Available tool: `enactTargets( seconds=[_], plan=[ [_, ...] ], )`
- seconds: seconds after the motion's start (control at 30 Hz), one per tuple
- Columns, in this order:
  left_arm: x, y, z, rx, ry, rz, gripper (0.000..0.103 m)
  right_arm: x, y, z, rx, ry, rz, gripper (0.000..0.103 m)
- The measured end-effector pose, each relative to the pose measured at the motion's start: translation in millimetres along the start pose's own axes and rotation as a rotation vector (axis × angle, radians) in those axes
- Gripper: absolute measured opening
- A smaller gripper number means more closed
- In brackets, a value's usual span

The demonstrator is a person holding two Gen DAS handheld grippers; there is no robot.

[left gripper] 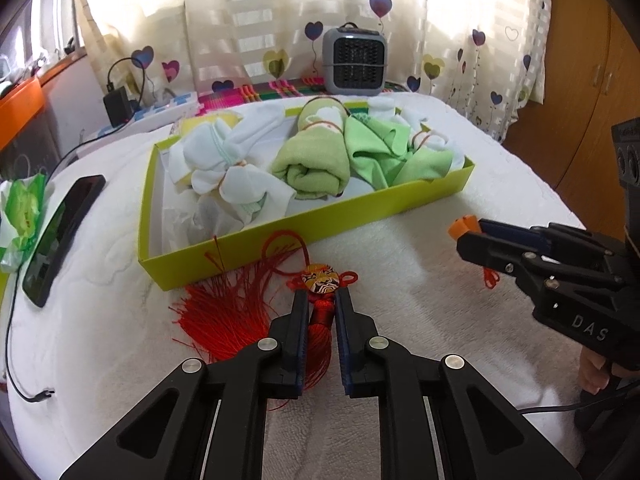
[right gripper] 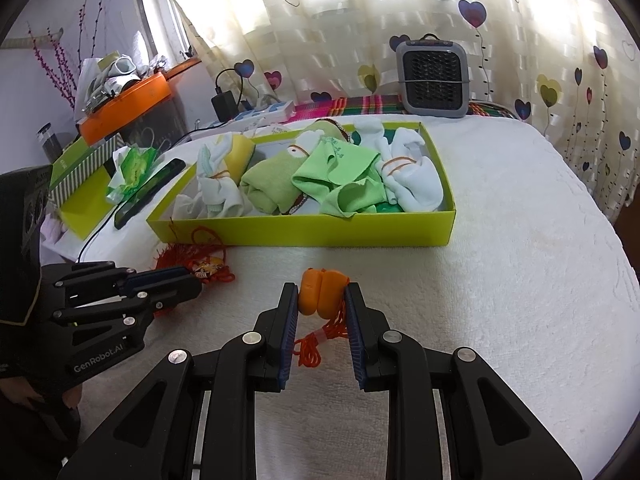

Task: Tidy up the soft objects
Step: 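Lift the red tassel and orange item and carry both over the box lid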

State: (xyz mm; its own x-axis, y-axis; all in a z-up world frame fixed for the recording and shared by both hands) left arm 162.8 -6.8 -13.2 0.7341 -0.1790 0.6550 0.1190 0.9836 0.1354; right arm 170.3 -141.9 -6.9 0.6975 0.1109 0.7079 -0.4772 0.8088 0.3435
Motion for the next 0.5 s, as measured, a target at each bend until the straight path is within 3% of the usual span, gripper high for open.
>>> enactTargets(
  seconds=[0.5],
  plan=[
    [15.9,5.0,25.1,-0.021,-0.07,0.029,0.011,7.8,11.3,9.4,0.004,-0.028,0.019,0.025]
  ],
)
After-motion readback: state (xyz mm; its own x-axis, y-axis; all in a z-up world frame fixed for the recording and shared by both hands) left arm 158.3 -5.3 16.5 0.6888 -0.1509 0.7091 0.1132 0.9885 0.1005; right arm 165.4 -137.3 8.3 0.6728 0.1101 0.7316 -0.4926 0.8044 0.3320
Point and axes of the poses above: each gripper's, at about its wrist camera, not at the fingertips, and z roughly against the way its jaws point, y to its left, x to its top, the point moved 6 cm from there along -z, roughly the way its jaws point, and after that the axes turned 13 degrees about x, right-handed, at the moved point
